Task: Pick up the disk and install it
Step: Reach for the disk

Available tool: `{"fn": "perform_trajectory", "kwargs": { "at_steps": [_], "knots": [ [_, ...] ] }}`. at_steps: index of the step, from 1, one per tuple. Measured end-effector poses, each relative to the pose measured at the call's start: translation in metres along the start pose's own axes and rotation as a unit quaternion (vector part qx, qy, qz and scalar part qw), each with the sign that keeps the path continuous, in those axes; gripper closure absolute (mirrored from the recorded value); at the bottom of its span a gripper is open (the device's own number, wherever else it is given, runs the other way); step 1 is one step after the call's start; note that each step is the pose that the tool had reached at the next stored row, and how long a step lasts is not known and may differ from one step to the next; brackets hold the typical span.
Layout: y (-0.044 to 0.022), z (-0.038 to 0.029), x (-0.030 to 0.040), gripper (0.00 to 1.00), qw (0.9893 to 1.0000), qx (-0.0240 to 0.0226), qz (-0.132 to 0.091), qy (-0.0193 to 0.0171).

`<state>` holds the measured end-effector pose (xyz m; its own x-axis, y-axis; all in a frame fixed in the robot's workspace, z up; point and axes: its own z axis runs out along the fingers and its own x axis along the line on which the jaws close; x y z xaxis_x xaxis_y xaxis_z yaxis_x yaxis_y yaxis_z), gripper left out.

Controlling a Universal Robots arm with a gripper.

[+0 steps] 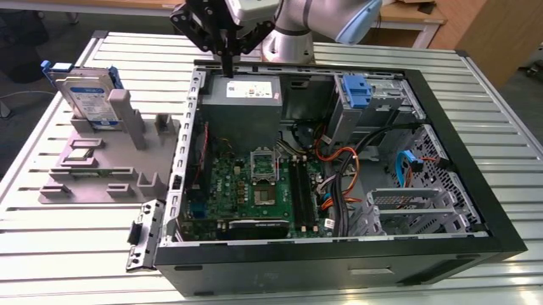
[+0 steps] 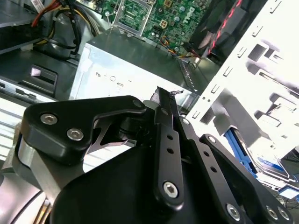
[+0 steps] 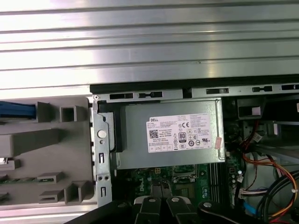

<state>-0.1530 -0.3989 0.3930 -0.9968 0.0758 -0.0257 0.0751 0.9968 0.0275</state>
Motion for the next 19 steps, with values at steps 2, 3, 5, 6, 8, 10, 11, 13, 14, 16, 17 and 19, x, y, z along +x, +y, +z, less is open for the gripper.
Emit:
{"fn": "perform_trajectory", "kwargs": {
  "at_steps": [2, 3, 5, 6, 8, 10, 11, 13, 14, 16, 17, 19],
  "knots": [
    [-0.0002, -0.0001, 0.0026, 0.90, 1.0000, 0.0000, 0.000, 0.0000],
    [-0.0003, -0.0001, 0.0041, 0.90, 1.0000, 0.0000, 0.000, 0.0000],
    [-0.0005, -0.0002, 0.0073, 0.90, 1.0000, 0.0000, 0.000, 0.0000],
    [-0.0006, -0.0001, 0.0085, 0.90, 1.0000, 0.0000, 0.000, 0.0000],
    [-0.0008, -0.0002, 0.0104, 0.90, 1.0000, 0.0000, 0.000, 0.0000],
    [-0.0008, -0.0002, 0.0111, 0.90, 1.0000, 0.0000, 0.000, 0.0000],
    [-0.0008, -0.0002, 0.0111, 0.90, 1.0000, 0.0000, 0.000, 0.0000],
    [-0.0008, -0.0003, 0.0112, 0.90, 1.0000, 0.0000, 0.000, 0.0000],
    [-0.0008, -0.0003, 0.0112, 0.90, 1.0000, 0.0000, 0.000, 0.0000],
    [-0.0008, -0.0003, 0.0113, 0.90, 1.0000, 0.0000, 0.000, 0.0000],
    [-0.0008, -0.0003, 0.0114, 0.90, 1.0000, 0.0000, 0.000, 0.0000],
    [-0.0010, -0.0003, 0.0124, 0.90, 1.0000, 0.0000, 0.000, 0.0000]
  ]
}}
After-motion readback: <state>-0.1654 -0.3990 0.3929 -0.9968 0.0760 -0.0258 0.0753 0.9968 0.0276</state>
